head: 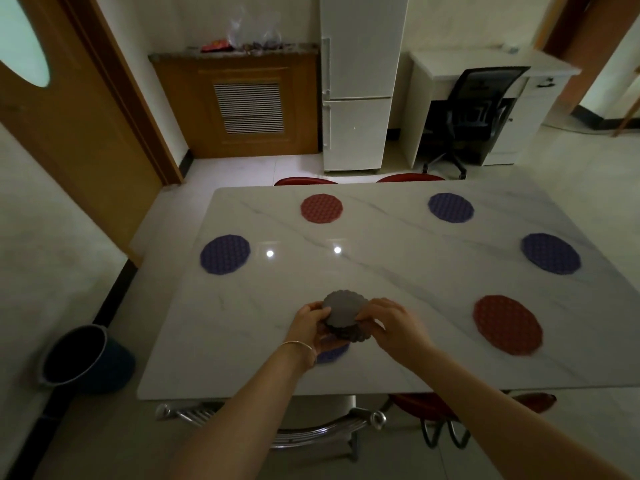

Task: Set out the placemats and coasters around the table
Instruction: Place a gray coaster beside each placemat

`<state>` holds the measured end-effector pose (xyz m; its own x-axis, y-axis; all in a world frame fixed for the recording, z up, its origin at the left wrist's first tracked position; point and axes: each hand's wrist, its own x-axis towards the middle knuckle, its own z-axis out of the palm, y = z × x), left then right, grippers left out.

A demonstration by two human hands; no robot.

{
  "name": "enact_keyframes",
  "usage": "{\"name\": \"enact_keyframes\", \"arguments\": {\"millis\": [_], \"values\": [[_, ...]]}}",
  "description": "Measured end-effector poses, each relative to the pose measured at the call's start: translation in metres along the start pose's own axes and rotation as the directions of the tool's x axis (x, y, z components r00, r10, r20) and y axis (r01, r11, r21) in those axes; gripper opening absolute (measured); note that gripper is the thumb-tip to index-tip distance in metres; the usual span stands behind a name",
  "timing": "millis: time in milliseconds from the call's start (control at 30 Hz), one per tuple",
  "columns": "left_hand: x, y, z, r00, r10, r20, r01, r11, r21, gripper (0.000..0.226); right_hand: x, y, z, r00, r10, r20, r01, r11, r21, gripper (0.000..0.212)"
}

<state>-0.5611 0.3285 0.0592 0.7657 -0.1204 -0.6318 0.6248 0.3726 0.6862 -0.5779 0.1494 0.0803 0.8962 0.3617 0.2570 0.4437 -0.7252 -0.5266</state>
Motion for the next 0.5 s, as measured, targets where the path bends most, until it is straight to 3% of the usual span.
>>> {"name": "enact_keyframes", "arguments": {"millis": [267,500], "values": [[0.0007,-0.0043,-0.0037,0.999,0.047,-0.010,-0.047,0.998,-0.039,0.017,-0.0021,-0.0052,0.0021,0.991,-0.072,0.115,0.074,0.997,-0.009,0.013],[0.0057,-0.0101,-0.0080,0.996,-0.011,-0.085,0.001,0.993,-0.121,0.023,-0.0076,-0.0094,-0.0014,0.961,-0.214,0.176,0.228,0.972,-0.064,0.011]]}}
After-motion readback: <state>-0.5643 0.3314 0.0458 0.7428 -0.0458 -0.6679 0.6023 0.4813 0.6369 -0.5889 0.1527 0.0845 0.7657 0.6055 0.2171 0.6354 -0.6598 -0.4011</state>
